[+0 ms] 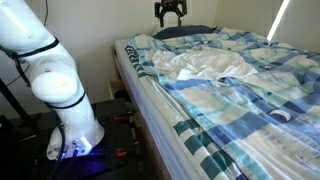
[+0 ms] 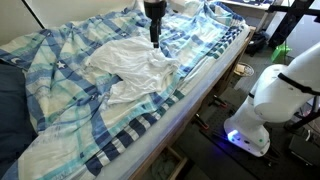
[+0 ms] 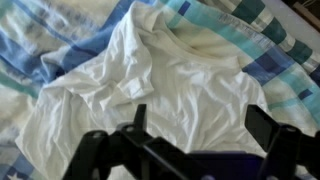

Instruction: Fold the sleeves on the white t-shirt

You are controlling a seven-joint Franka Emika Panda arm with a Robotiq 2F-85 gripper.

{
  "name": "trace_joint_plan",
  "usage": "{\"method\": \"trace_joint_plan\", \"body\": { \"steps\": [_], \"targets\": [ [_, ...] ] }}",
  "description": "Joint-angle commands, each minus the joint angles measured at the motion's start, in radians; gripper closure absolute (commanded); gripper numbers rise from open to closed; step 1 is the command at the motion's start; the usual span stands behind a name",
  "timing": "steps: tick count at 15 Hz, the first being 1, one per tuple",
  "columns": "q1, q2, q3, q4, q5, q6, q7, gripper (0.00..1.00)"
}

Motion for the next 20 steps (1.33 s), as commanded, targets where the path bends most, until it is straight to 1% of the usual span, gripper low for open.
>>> {"method": "trace_joint_plan", "body": {
  "steps": [1,5,6,9,11,13,14,16,20],
  "targets": [
    [0.040,0.105,0.031,0.080,-0.008,0.067,-0.119,0.00],
    [0.074,0.200,0.064,0.134,0.016,0.119,-0.260,0.00],
    [0.060,0.153,0.064,0.088,0.004,0.105,-0.189,0.00],
    [0.068,0.199,0.075,0.119,0.005,0.112,-0.227,0.00],
    [0.067,0.203,0.075,0.125,0.005,0.112,-0.232,0.00],
    [0.069,0.205,0.075,0.111,0.026,0.141,-0.240,0.00],
    [0.073,0.229,0.079,0.121,0.032,0.147,-0.248,0.00],
    [0.080,0.275,0.092,0.135,0.051,0.197,-0.269,0.00],
    [0.095,0.398,0.138,0.181,0.063,0.294,-0.323,0.00]
  ]
}}
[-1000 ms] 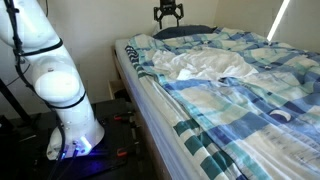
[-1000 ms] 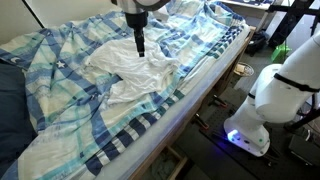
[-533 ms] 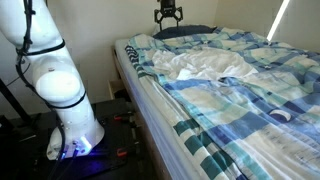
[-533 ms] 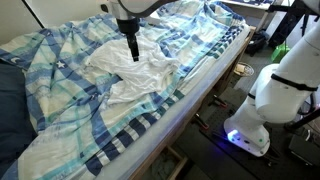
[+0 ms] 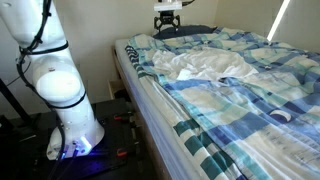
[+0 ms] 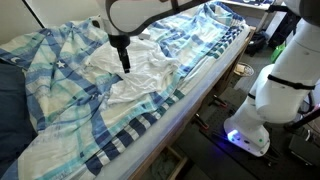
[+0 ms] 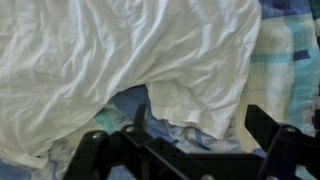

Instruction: Fold the sleeves on the white t-shirt

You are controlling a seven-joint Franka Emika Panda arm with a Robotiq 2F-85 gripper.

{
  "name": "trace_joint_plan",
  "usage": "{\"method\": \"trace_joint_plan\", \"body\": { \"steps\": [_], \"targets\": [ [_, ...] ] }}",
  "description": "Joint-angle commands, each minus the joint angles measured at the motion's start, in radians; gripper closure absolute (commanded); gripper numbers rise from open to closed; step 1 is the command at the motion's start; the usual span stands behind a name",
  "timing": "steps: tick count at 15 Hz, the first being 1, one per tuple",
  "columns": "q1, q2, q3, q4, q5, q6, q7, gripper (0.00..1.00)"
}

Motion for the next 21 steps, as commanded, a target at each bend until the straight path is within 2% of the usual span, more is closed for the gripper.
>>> {"method": "trace_joint_plan", "body": {
  "steps": [1,8,15,21],
  "targets": [
    [0.014,0.124,0.041,0.064,0.024,0.070,-0.065,0.00],
    [0.014,0.260,0.110,0.118,0.086,0.083,-0.116,0.00],
    [0.016,0.304,0.130,0.110,0.124,0.091,-0.095,0.00],
    [0.024,0.331,0.125,0.102,0.092,0.099,-0.072,0.00]
  ]
}}
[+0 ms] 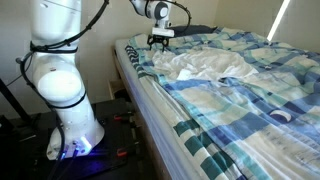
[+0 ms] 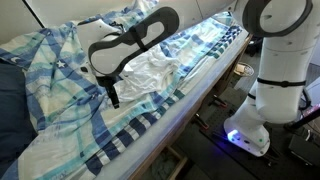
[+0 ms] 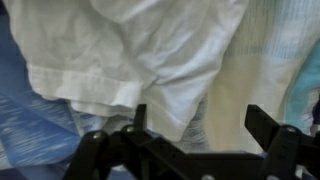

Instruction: Fold the sleeves on the white t-shirt

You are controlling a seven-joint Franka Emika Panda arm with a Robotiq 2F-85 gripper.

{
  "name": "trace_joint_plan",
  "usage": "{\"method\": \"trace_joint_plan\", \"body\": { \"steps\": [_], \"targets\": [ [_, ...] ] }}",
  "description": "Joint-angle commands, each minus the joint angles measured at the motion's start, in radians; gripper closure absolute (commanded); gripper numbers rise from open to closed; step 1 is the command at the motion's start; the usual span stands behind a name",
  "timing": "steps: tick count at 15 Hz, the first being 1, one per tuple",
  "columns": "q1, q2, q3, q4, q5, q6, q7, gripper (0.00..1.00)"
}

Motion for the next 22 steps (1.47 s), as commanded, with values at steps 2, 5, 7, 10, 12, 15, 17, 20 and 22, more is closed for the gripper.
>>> {"method": "trace_joint_plan", "body": {
  "steps": [2,5,7,10,12,15,17,20,22],
  "targets": [
    [0.005,0.019,-0.004,0.012,-0.023,-0.005,0.014,0.25],
    [0.007,0.025,-0.010,0.027,-0.052,-0.022,0.016,0.44],
    [0.008,0.028,-0.013,0.038,-0.071,-0.031,0.016,0.57],
    [0.008,0.031,-0.013,0.047,-0.089,-0.032,0.014,0.81],
    [0.009,0.033,-0.014,0.054,-0.094,-0.035,0.014,0.96],
    [0.009,0.034,-0.014,0.059,-0.100,-0.036,0.014,1.00],
    [0.008,0.031,-0.013,0.063,-0.106,-0.043,0.008,0.99],
    [0.007,0.034,-0.012,0.072,-0.106,-0.050,0.002,0.65],
    [0.008,0.038,-0.011,0.077,-0.107,-0.052,-0.001,0.89]
  ]
}}
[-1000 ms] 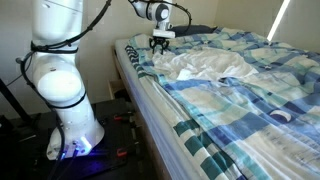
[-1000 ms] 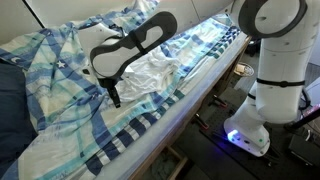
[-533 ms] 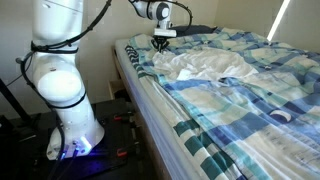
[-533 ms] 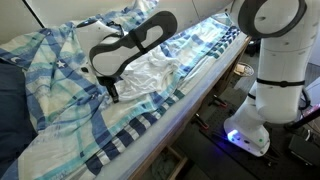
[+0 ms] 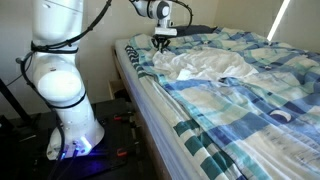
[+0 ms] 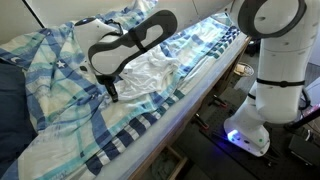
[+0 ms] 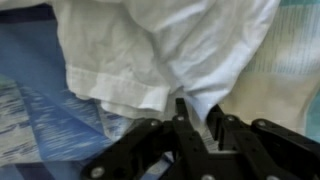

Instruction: Fold the sleeves on the white t-shirt

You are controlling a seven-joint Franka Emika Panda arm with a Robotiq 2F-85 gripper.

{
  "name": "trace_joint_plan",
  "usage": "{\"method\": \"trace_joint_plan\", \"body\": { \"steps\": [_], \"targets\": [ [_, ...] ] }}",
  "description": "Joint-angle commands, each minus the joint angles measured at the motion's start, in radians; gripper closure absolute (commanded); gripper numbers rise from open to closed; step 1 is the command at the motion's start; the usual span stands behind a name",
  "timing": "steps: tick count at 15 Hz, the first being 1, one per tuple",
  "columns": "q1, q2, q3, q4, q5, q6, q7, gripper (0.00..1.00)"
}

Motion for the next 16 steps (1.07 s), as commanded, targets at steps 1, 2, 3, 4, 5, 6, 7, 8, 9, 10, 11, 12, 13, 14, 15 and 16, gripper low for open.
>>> {"method": "trace_joint_plan", "body": {
  "steps": [1,2,3,4,5,6,7,8,9,10,11,12,13,14,15,16],
  "targets": [
    [0.007,0.017,-0.005,0.042,-0.019,-0.042,-0.002,0.91],
    [0.008,0.019,-0.005,0.046,-0.023,-0.047,-0.004,0.94],
    [0.008,0.020,-0.005,0.048,-0.023,-0.048,-0.004,0.99],
    [0.010,0.021,-0.006,0.050,-0.026,-0.052,-0.003,1.00],
    [0.010,0.021,-0.006,0.051,-0.028,-0.054,-0.003,1.00],
    [0.011,0.022,-0.006,0.052,-0.029,-0.056,-0.002,1.00],
    [0.011,0.021,-0.006,0.054,-0.031,-0.057,-0.002,0.99],
    [0.012,0.020,-0.006,0.057,-0.033,-0.061,-0.003,0.99],
    [0.013,0.018,-0.006,0.061,-0.036,-0.067,-0.003,0.99],
    [0.013,0.015,-0.006,0.063,-0.036,-0.069,-0.003,0.99],
    [0.014,0.014,-0.006,0.068,-0.037,-0.074,-0.002,0.72],
    [0.015,0.014,-0.006,0.073,-0.038,-0.080,-0.003,0.71],
    [0.014,0.017,-0.006,0.079,-0.037,-0.088,-0.006,0.93],
    [0.015,0.019,-0.006,0.083,-0.036,-0.091,-0.007,0.93],
    [0.015,0.020,-0.006,0.086,-0.037,-0.095,-0.007,0.97],
    [0.016,0.021,-0.006,0.089,-0.037,-0.098,-0.008,1.00]
  ]
}}
